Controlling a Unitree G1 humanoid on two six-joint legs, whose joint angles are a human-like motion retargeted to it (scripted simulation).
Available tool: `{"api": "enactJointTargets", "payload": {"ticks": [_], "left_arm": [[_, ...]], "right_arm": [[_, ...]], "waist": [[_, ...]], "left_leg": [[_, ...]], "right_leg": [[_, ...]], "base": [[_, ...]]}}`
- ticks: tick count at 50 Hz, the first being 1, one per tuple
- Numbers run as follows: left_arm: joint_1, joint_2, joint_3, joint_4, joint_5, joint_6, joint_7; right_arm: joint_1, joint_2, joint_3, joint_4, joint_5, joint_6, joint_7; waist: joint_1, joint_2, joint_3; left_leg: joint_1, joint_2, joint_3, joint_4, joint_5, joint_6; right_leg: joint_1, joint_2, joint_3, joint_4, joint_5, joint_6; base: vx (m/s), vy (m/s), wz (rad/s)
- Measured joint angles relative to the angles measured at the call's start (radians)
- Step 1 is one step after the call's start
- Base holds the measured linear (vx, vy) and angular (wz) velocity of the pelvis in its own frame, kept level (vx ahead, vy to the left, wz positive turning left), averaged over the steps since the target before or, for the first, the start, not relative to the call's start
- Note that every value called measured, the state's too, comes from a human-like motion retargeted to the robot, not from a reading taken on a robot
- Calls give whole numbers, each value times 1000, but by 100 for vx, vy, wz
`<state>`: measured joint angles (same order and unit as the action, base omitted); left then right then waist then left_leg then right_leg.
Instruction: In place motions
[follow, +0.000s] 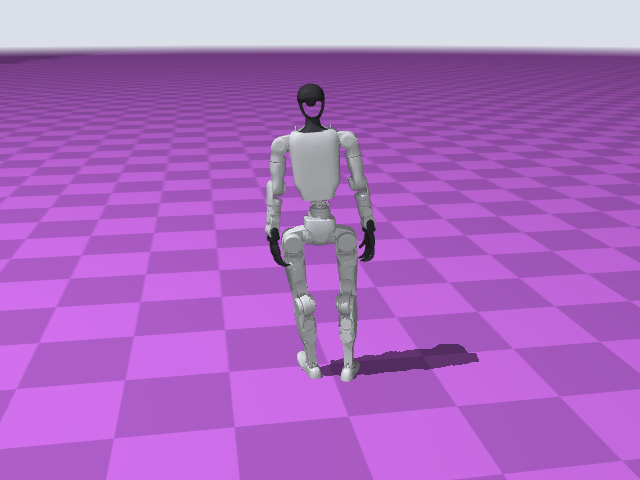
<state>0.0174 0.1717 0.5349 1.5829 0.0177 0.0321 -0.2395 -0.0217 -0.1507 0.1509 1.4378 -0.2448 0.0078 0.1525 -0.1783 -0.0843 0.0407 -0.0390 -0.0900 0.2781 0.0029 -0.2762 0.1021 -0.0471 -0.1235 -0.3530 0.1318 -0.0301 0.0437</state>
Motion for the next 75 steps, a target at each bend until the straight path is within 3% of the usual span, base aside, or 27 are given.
{"api": "enactJointTargets", "payload": {"ticks": [5, 11, 25, 45, 56, 65, 75], "left_arm": [[-1, -27, 1, 12, -7, 3, 18], [10, -45, -28, 17, -17, 5, 2], [6, -41, -57, 2, 2, -15, 35], [-16, -40, -23, -1, -22, -42, 51], [11, -36, 7, 43, -50, -56, 65], [51, -31, 32, 65, -26, 20, 65], [59, -45, 112, 51, -66, -5, 66]], "right_arm": [[12, -18, -43, 97, -8, 33, -2], [23, -27, -39, 101, -6, 31, -24], [14, 12, -19, 15, 22, 1, -6], [46, -23, -57, 116, 49, -4, -29], [52, -27, -53, 121, 41, -6, -35], [24, -8, -40, 48, 57, -23, -26], [2, 6, -29, 4, 71, -46, -21]], "waist": [[49, 2, -34], [17, 29, -61], [22, 55, -80], [100, 46, -94], [169, 48, -67], [223, 51, -59], [292, 47, -59]], "left_leg": [[3, -17, 20, -16, 1, -5], [-1, -8, 22, -22, 7, -13], [17, 18, 21, -12, 0, -33], [-36, -11, -101, 13, 37, -34], [-61, -35, -190, 39, 63, -31], [-55, -58, -221, 39, 81, -31], [-60, -88, -240, 38, 94, -26]], "right_leg": [[20, -18, -18, -72, 35, 12], [31, -5, -38, -101, 39, 11], [51, 20, -52, -86, 7, -14], [92, 17, -155, -91, -35, -21], [127, 11, -234, -28, -108, -16], [148, -4, -280, 24, -157, -8], [160, -27, -315, 31, -167, 1]], "base": [[1, 0, -13], [-1, -1, 3], [0, 0, 0], [1, 4, 33], [0, 8, 63], [2, 8, 37], [2, 9, 21]]}}
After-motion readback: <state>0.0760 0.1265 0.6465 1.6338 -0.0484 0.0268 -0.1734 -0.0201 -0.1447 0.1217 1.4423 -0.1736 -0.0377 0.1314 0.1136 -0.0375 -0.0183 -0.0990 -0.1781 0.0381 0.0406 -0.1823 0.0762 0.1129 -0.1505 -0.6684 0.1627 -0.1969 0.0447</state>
